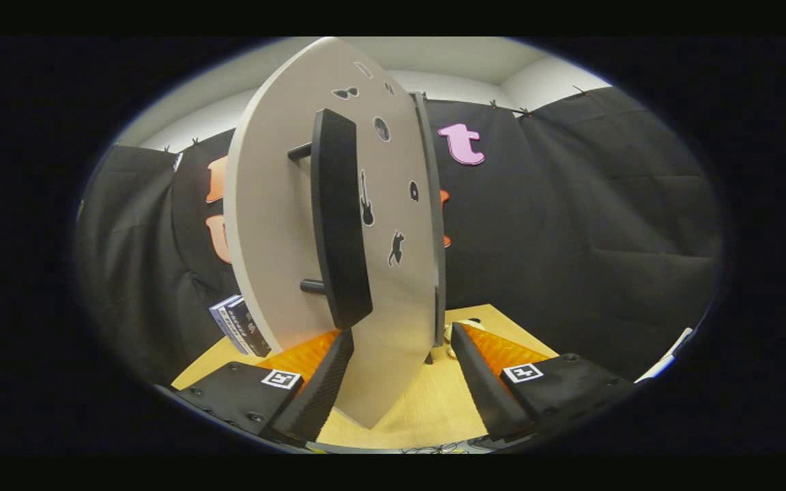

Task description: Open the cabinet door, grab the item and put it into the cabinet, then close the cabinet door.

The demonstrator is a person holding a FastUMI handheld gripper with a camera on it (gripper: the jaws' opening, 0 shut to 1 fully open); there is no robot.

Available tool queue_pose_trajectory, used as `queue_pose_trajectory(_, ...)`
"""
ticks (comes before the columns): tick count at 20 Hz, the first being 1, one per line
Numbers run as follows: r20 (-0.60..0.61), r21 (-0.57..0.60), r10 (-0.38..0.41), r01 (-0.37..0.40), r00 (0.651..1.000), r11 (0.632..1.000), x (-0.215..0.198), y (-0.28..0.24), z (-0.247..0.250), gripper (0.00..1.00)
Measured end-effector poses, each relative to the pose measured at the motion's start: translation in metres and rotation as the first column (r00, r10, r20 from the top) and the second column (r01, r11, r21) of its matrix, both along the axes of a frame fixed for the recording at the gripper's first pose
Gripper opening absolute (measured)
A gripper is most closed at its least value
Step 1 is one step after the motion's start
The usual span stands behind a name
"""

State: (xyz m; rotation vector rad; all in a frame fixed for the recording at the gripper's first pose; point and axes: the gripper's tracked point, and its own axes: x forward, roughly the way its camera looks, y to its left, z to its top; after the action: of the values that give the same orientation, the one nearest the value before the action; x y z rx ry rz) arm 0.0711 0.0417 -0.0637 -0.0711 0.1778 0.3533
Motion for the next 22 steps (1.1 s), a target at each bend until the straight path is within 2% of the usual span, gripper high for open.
queue_pose_trajectory(7,-0.007,0.013,0.021,-0.021,1.0,1.0,0.022,0.056,-0.009,0.94)
queue_pose_trajectory(12,-0.008,-0.022,0.038,-0.038,0.999,0.999,0.058,0.094,-0.02,0.94)
queue_pose_trajectory(22,-0.015,-0.035,0.031,-0.031,0.999,0.999,0.073,0.112,-0.027,0.94)
